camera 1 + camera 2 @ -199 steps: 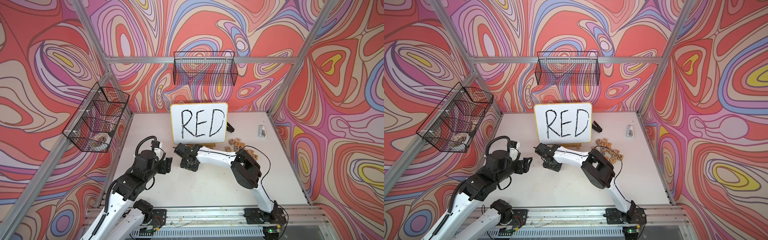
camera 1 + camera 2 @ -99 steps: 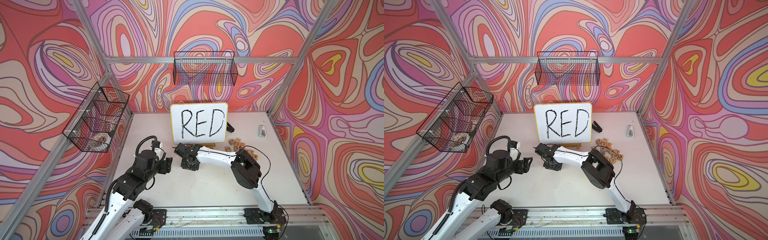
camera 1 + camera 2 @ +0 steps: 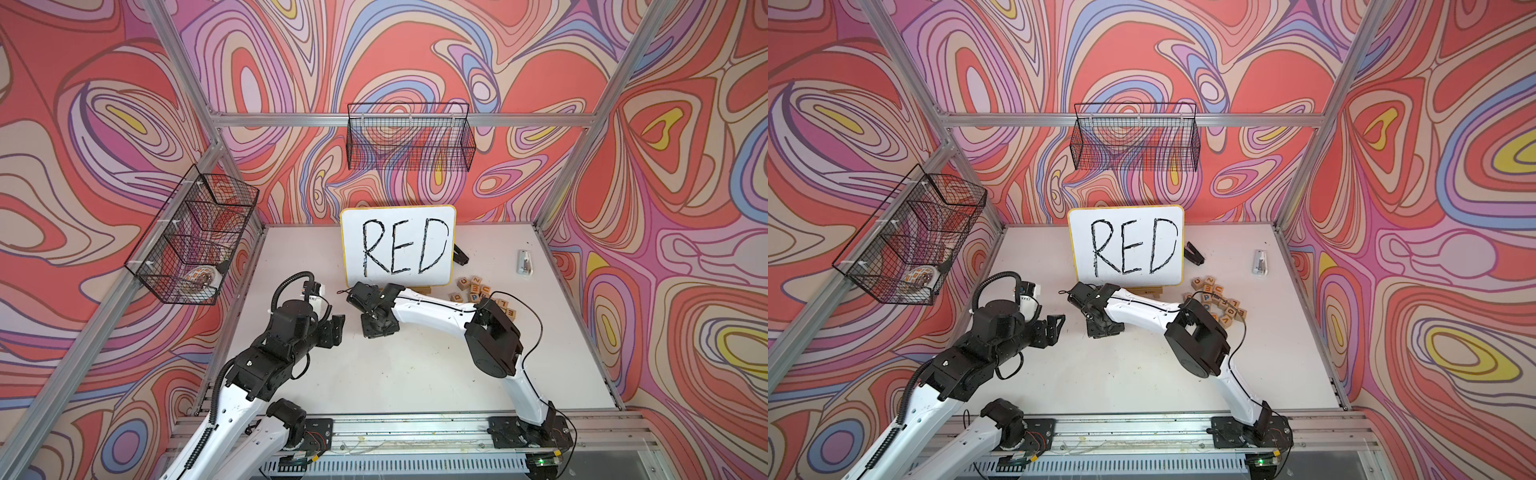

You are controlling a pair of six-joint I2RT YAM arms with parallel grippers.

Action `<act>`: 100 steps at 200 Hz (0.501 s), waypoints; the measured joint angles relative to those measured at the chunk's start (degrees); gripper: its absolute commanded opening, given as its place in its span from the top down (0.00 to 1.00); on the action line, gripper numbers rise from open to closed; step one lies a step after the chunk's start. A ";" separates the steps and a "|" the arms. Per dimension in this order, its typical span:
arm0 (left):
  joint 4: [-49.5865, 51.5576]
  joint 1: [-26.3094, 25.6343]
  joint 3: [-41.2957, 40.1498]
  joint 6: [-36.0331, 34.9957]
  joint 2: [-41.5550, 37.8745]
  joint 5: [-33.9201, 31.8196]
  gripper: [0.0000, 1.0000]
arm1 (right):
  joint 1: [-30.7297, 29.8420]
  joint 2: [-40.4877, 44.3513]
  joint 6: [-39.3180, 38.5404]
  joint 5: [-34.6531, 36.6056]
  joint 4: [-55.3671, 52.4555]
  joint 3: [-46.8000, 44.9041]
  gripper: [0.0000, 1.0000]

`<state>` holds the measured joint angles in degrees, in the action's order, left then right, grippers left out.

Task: Assemble the uppercase word "red" with letter blocks
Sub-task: Pick up the letter block from the center of the board, then place the letter block at the center of the board.

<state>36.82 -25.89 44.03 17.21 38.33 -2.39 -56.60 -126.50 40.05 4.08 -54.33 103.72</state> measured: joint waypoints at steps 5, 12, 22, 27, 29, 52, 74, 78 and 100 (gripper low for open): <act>0.00 0.00 0.00 0.00 0.00 -0.02 0.21 | 0.00 0.00 -1.68 0.00 -0.50 0.11 0.72; 0.00 0.00 0.00 0.00 0.00 0.00 0.21 | 0.00 0.00 -4.20 0.02 -1.33 0.33 0.72; 0.00 0.00 0.00 0.00 0.00 0.00 0.21 | 0.00 0.00 -8.50 0.13 -2.95 1.01 0.74; 0.00 0.00 0.00 0.00 0.00 0.00 0.21 | 0.00 0.00 -10.54 0.28 -3.82 1.49 0.75; 0.00 0.00 0.00 0.00 0.00 0.00 0.21 | 0.00 0.00 -11.17 0.42 -4.11 1.64 0.76; 0.00 0.00 0.00 0.00 0.00 -0.02 0.21 | 0.00 0.00 -19.69 2.58 -7.06 3.67 0.78; 0.00 0.00 0.00 0.00 0.02 0.00 0.21 | 0.00 0.00 -27.28 3.02 -8.15 3.93 0.77; 0.00 0.00 0.00 0.00 0.02 -0.02 0.21 | 0.00 0.00 -28.85 2.91 -8.33 3.96 0.77; 0.00 0.00 0.00 -0.02 0.07 -0.02 0.21 | 0.00 0.00 -35.95 1.53 -8.55 4.00 0.77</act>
<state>36.82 -25.89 44.03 17.19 38.39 -2.42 -56.60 -126.50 4.10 5.61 -62.87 107.72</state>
